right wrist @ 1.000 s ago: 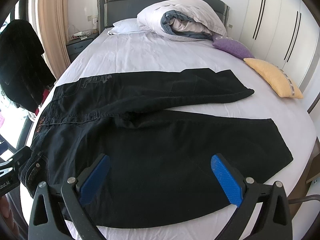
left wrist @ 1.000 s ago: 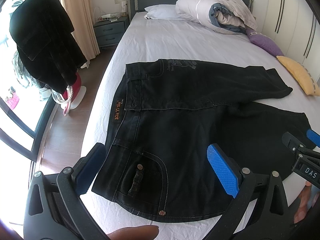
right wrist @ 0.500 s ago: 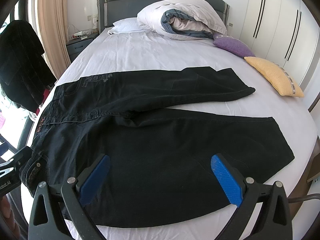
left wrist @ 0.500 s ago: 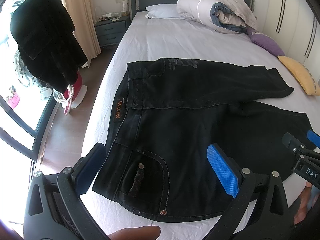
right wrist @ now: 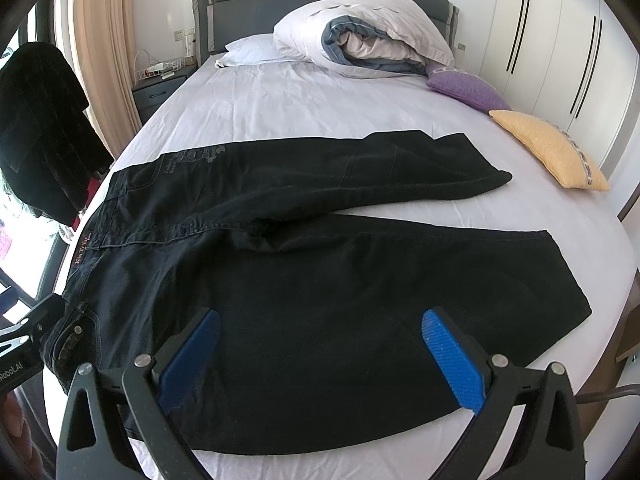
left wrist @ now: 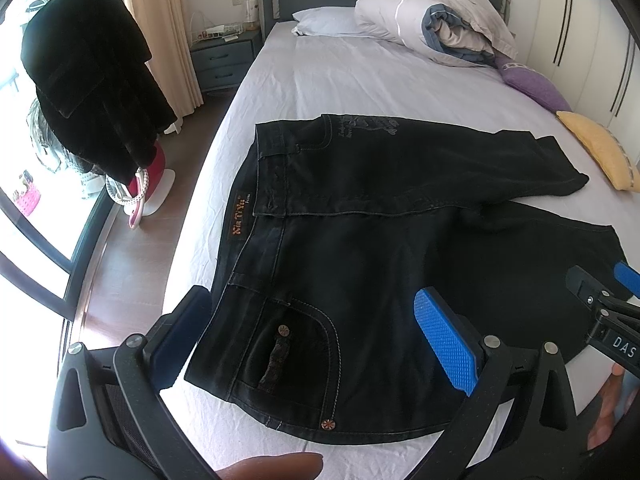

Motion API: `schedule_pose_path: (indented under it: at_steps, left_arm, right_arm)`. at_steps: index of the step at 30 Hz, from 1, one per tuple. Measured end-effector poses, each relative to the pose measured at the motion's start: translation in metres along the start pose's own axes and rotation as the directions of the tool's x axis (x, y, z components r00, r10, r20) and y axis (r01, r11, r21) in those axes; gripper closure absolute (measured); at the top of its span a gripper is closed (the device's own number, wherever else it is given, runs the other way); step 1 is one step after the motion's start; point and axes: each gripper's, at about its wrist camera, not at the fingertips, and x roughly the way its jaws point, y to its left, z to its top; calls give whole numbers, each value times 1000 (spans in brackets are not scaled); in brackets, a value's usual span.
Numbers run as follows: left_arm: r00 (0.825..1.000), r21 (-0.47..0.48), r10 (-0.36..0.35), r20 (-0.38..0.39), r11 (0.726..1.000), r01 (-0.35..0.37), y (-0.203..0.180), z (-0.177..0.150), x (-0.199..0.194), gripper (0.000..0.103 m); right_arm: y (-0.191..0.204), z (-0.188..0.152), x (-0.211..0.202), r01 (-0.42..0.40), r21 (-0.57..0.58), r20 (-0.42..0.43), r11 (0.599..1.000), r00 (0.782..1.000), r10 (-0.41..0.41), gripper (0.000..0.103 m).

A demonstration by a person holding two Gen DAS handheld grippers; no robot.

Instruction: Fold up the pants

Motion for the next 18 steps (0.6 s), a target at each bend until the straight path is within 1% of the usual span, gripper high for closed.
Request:
schedule_pose_path:
  at_steps: [18]
  left_arm:
    - [1000,1,1,-1,1000,-1,1,-1,0,0]
  right_arm:
    - [-1,0,1,-4,2,-4,1000,1000,4,0]
